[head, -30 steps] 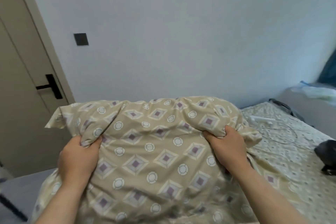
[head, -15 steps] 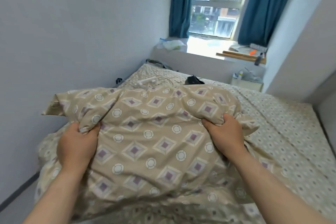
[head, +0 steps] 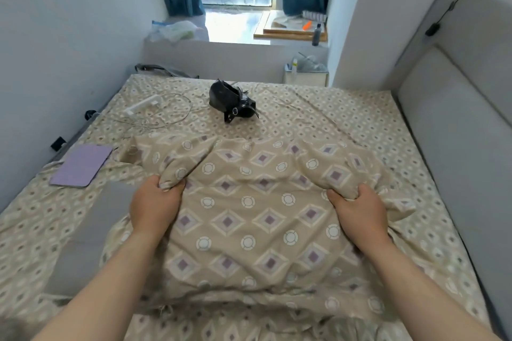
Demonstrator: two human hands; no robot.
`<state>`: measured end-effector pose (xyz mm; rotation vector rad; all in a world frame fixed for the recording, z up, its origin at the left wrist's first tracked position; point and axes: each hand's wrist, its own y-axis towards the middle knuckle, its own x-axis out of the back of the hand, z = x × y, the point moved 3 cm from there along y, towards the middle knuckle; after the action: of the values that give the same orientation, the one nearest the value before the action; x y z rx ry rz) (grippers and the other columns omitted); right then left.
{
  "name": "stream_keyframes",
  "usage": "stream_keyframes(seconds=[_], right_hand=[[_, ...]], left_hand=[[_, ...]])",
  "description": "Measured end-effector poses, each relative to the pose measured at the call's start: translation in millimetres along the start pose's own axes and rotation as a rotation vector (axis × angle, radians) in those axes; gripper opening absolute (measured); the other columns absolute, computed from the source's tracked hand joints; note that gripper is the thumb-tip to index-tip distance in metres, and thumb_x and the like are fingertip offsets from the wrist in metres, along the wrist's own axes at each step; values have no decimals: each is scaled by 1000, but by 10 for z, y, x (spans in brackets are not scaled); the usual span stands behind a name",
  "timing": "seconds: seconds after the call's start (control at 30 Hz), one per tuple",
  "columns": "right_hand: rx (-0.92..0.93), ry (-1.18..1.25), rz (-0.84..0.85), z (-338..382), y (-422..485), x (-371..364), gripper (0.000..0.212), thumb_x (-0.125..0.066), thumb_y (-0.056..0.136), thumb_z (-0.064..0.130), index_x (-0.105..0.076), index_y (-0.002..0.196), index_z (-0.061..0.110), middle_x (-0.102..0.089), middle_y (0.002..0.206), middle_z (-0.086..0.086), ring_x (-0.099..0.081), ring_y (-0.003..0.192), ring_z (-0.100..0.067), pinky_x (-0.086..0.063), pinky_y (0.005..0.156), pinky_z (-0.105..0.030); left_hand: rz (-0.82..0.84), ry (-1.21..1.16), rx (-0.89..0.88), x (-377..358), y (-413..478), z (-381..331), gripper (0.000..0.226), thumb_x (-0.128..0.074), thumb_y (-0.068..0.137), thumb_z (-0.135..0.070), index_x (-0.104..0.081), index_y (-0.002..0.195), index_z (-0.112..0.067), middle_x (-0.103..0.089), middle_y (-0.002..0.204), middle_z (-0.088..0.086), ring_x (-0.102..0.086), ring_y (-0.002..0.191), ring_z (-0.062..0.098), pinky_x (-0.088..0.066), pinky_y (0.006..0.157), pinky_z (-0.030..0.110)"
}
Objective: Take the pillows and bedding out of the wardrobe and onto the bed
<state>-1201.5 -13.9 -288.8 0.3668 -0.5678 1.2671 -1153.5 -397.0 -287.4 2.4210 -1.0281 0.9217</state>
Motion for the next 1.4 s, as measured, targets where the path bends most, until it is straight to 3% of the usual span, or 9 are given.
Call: stream_keyframes(seconds=[0.37,0.67,0.83,1.03,1.13,1.3,1.4], right_hand=[[-181,-43,55,-1012,390,-576,32,-69,78,44,-58,81,15,-65,77,0,-60,73,-22,-52,72,-39],[-308,-112,21,-2170,423,-1357,27,-70,79,43,-59,80,19,-62,73,7,-60,73,-24,-46,65,-36],[-361,-120,33,-2610,340,-1637,36,-69,78,50,-65,97,20,-68,88,7,-63,84,-22,-51,76,-39],[-404,-146,72,-2646,340,-1727,43,-66,74,57,-63,99,23,-67,88,8,-64,84,-22,-53,77,-41],[-470,-167,94,-2566,332,-1677,50,-69,71,58,-58,103,22,-64,91,6,-62,89,-24,-51,80,-41],[-501,-319,85,-2343,340,-1444,94,-67,65,66,-45,131,5,-54,128,-16,-50,119,-35,-42,100,-46],[-371,-110,-5,-1859,378,-1091,71,-63,81,48,-42,138,12,-50,138,-12,-45,127,-27,-38,103,-40]], left_hand=[[151,75,72,-1224,112,542,39,-60,81,-48,-51,72,-11,-59,71,10,-55,69,33,-41,60,39],[270,81,130,-2399,150,1451,41,-60,80,-50,-52,70,-11,-59,69,7,-55,68,27,-42,61,38],[333,127,168,-2728,94,1819,32,-63,80,-43,-54,74,-13,-59,71,5,-55,70,28,-41,63,38],[355,159,225,-2765,105,1872,34,-64,78,-45,-52,84,-13,-55,75,1,-53,76,31,-40,68,38],[354,207,225,-2681,114,1795,47,-67,73,-50,-51,95,-12,-58,86,6,-56,84,34,-43,72,40],[369,360,151,-2454,190,1580,85,-64,62,-67,-52,116,-3,-58,112,18,-55,105,40,-48,85,49],[403,205,-25,-2306,225,1345,72,-61,75,-57,-46,128,-10,-55,124,11,-54,113,29,-44,90,39]])
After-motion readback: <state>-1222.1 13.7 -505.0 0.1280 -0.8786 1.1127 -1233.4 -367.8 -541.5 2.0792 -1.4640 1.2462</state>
